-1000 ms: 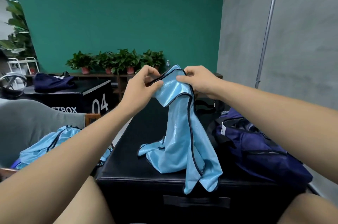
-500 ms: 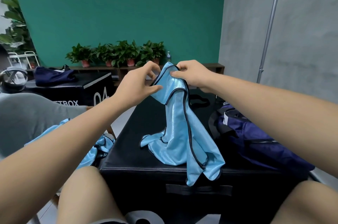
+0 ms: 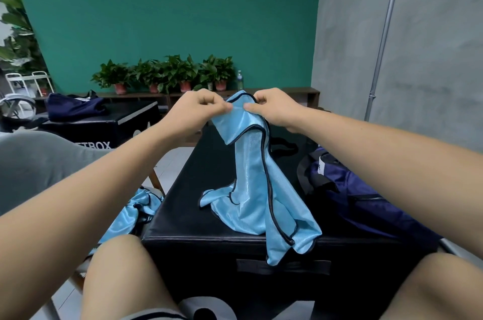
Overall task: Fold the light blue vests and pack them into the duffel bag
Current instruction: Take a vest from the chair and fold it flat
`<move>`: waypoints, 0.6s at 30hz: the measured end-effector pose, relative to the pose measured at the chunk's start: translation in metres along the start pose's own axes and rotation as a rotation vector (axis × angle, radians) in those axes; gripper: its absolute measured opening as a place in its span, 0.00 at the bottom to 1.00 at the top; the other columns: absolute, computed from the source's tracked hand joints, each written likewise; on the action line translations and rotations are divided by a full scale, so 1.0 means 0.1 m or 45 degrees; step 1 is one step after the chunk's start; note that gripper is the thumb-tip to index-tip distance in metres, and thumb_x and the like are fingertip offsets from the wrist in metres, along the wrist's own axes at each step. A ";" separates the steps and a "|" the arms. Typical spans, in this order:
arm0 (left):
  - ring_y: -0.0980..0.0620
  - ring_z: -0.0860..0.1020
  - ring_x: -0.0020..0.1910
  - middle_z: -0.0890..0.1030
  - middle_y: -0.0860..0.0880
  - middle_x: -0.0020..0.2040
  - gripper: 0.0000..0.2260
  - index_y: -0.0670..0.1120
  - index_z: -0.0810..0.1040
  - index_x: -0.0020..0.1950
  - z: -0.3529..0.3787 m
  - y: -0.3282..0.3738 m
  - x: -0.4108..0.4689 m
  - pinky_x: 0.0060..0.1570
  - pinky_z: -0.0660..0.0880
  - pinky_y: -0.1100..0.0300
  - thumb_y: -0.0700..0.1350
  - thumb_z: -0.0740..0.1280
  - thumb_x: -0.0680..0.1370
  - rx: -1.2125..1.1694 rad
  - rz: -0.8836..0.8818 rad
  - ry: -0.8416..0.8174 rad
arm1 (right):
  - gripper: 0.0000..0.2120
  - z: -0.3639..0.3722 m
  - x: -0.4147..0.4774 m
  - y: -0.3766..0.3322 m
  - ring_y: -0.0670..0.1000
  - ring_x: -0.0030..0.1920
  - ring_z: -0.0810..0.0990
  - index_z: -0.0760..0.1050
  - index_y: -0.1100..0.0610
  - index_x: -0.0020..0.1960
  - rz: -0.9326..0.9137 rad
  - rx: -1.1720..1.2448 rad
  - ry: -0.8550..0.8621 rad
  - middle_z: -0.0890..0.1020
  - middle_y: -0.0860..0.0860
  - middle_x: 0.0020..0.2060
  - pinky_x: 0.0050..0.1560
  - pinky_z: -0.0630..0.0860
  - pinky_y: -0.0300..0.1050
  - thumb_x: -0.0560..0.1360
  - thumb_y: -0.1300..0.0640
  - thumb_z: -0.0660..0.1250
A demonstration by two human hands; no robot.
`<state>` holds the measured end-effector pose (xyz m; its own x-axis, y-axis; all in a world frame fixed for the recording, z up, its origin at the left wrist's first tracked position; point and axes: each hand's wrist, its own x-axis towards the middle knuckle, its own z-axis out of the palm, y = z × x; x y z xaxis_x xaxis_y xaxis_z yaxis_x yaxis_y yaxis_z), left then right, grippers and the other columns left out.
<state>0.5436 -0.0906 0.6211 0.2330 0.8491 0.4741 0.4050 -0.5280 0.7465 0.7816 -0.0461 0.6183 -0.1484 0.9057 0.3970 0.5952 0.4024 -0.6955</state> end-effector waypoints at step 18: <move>0.50 0.77 0.45 0.83 0.48 0.49 0.08 0.46 0.87 0.56 0.10 -0.18 0.25 0.42 0.71 0.57 0.48 0.71 0.81 -0.635 -0.266 0.016 | 0.14 0.55 -1.62 0.93 0.47 0.50 0.77 0.74 0.50 0.58 -0.091 -0.301 0.135 0.76 0.46 0.52 0.53 0.74 0.42 0.78 0.46 0.74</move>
<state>0.5513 -0.0600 0.6147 0.1808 0.9383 0.2949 -0.0282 -0.2948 0.9552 0.8175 -0.1485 0.4561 -0.1204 0.8521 0.5093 0.7562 0.4111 -0.5090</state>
